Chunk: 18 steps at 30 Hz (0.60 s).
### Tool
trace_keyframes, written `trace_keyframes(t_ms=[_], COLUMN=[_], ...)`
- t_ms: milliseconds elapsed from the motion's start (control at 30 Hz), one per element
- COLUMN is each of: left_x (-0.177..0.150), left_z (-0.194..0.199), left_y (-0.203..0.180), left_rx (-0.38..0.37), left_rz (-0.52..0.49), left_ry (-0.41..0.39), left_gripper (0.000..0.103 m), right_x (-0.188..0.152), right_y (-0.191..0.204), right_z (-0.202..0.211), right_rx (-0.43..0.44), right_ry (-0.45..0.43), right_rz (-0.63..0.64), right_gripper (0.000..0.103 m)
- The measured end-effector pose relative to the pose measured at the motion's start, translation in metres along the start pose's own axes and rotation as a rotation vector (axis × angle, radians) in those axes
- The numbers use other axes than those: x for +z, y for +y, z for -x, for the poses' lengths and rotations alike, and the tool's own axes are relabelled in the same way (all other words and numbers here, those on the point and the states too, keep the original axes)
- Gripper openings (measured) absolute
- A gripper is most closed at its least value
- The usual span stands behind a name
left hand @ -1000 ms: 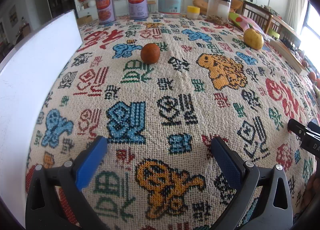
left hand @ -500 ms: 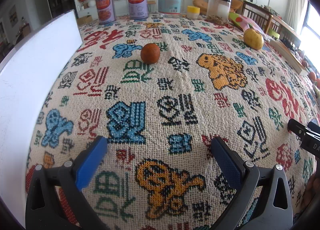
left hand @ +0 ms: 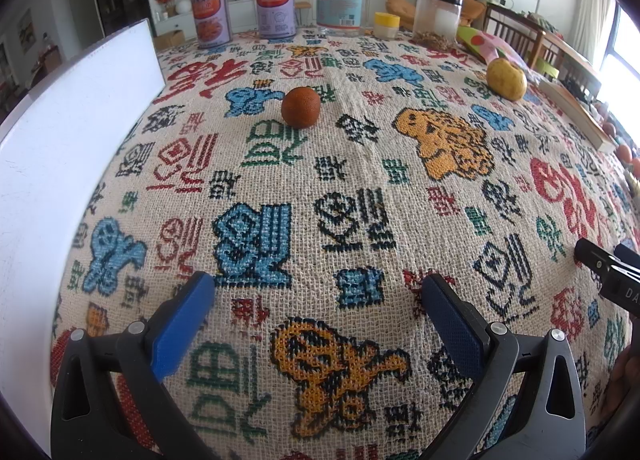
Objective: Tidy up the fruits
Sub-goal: 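Move the open left tool around the small orange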
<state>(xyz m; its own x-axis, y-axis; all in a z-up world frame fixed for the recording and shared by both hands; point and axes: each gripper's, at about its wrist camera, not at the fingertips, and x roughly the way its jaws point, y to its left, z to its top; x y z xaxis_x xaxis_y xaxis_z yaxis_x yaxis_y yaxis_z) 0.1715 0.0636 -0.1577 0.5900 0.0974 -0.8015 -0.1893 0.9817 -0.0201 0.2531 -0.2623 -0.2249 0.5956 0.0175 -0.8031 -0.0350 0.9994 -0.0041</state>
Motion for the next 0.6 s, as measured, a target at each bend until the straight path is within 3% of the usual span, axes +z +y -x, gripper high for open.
trace_keyframes(t_ms=[167,300,467,533,567,600], left_x=[0.0,0.04,0.089,0.097,0.1,0.101], left_z=[0.019,0.004,-0.037,-0.052,-0.06,-0.066], left_y=[0.038,0.052,0.031,0.023,0.02,0.018], left_rx=[-0.21,-0.194,-0.178,-0.17,-0.169,-0.165], left_rz=[0.168,0.178,0.038,-0.006,-0.025,-0.039], left_ry=[-0.108,-0.101,-0.077,-0.063,-0.05,-0.037], left_gripper=[0.101,0.101,0.099,0.087,0.074,0.067], right_x=[0.0,0.0,0.0,0.0,0.0,0.0], right_y=[-0.001,0.0,-0.001,-0.001,-0.001,0.0], right_z=[0.0,0.0,0.0,0.0,0.0,0.0], right_rx=[0.0,-0.001,0.0,0.0,0.0,0.0], right_ry=[0.0,0.0,0.0,0.0,0.0,0.0], right_rz=[0.0,0.0,0.0,0.0,0.0,0.0], right_gripper=[0.103,0.103,0.103,0.103,0.103,0.103])
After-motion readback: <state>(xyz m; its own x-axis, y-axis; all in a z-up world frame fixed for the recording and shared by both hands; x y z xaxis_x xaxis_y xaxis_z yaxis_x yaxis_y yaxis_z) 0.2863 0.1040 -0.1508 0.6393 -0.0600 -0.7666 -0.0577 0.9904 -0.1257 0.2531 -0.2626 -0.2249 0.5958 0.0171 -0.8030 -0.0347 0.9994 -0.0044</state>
